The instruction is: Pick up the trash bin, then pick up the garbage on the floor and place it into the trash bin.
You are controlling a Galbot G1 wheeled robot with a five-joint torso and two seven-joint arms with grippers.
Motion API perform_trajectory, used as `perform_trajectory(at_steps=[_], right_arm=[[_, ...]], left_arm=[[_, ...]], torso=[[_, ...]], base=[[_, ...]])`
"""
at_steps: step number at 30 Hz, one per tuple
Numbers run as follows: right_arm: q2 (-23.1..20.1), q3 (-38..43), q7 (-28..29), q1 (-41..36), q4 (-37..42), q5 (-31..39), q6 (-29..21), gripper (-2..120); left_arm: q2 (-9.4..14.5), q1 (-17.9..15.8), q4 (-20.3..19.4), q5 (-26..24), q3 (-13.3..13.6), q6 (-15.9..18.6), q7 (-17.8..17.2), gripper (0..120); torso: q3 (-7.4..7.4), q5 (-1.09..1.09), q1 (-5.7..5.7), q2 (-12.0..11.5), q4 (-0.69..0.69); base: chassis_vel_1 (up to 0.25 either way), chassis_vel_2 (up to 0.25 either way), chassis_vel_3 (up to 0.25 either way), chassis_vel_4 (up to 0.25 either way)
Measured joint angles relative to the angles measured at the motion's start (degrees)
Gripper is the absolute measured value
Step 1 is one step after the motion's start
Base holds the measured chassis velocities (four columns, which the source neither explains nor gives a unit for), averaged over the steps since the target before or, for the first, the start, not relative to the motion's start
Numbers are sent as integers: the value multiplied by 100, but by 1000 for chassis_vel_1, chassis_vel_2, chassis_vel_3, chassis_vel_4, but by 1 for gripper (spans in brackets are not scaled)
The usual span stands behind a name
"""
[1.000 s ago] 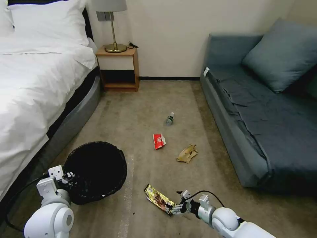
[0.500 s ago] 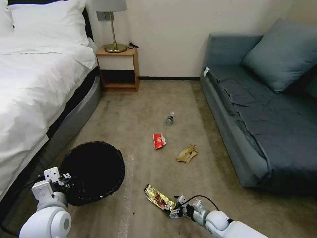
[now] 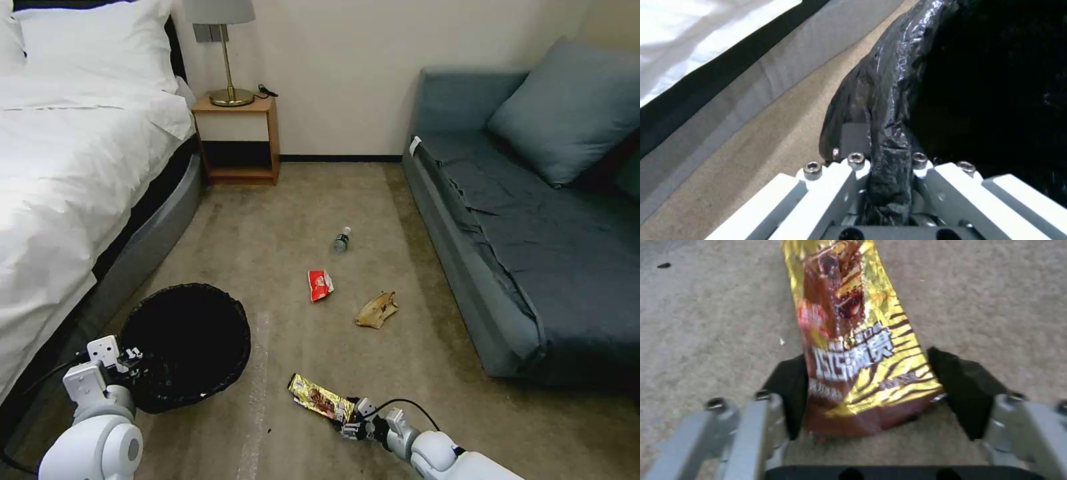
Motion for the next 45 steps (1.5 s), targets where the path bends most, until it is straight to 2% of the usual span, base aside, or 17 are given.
perform_trajectory(at_steps=[3,4,9,11,13,15,17,21,25,29,30,34,35,38,40,42,45], right_arm=[[-7,19,3,-36,23,-44,27,48],[-7,19,3,-36,23,-44,27,48],[-52,38,21,-67,88,-102,52,26],[-69,39,30,-71,110,-105,55,22],[-104,52,43,-78,156,-109,68,12],[-124,62,58,-81,189,-109,75,9],[-165,85,86,-93,269,-98,89,0],[-261,168,131,-127,513,-55,108,0],[-520,391,225,-162,1184,122,91,0],[-871,752,389,-176,2310,453,-31,0],[-871,752,389,-176,2310,453,-31,0],[-1186,934,724,-5,3997,1013,-388,0],[-1186,934,724,-5,3997,1013,-388,0],[-1229,513,1182,511,4879,1393,-676,0],[-1118,36,1465,931,5130,1469,-794,0],[-1055,-176,1571,1091,5174,1481,-841,0],[-716,-1131,1956,1605,5010,1466,-950,0]], left_arm=[[12,-16,4,0,1,-3,7,2],[12,-16,4,0,1,-3,7,2],[21,-17,4,1,-1,-23,9,2],[20,-14,4,1,-1,-26,9,2],[17,-7,3,2,-1,-35,11,2],[16,-2,2,6,0,-42,11,2],[11,4,1,20,3,-56,13,2],[4,7,-4,24,11,-63,15,2],[9,8,-26,23,21,-63,15,2],[22,7,-24,17,65,-52,17,2],[22,7,-24,17,65,-52,17,2],[11,-20,56,16,190,-42,18,2],[11,-20,56,16,190,-42,18,2],[-18,-35,111,17,310,-41,18,2],[-46,-40,131,16,366,-41,23,2],[-60,-43,136,16,382,-40,23,2],[-119,-41,120,27,420,-40,26,2]], torso=[[0,5,0,0,2],[0,5,0,0,2],[0,5,0,0,3],[0,5,0,0,3],[1,3,0,0,2],[1,4,0,0,2],[1,2,0,0,2],[1,3,0,0,2],[1,1,0,0,1],[1,0,0,0,2],[1,0,0,0,2],[0,0,0,0,1],[0,0,0,0,1],[1,0,0,0,1],[1,0,0,0,1],[1,2,0,0,3],[1,1,0,0,3]], base=[[0,0,0,0],[0,0,0,0],[0,0,0,0],[0,0,0,0],[0,0,0,0],[0,0,0,0],[0,0,0,0],[0,0,0,0],[0,0,0,0],[0,0,0,0],[0,0,0,0],[0,0,0,0],[0,0,0,0],[0,0,0,0],[0,0,0,0],[0,0,0,0],[0,0,0,0]])
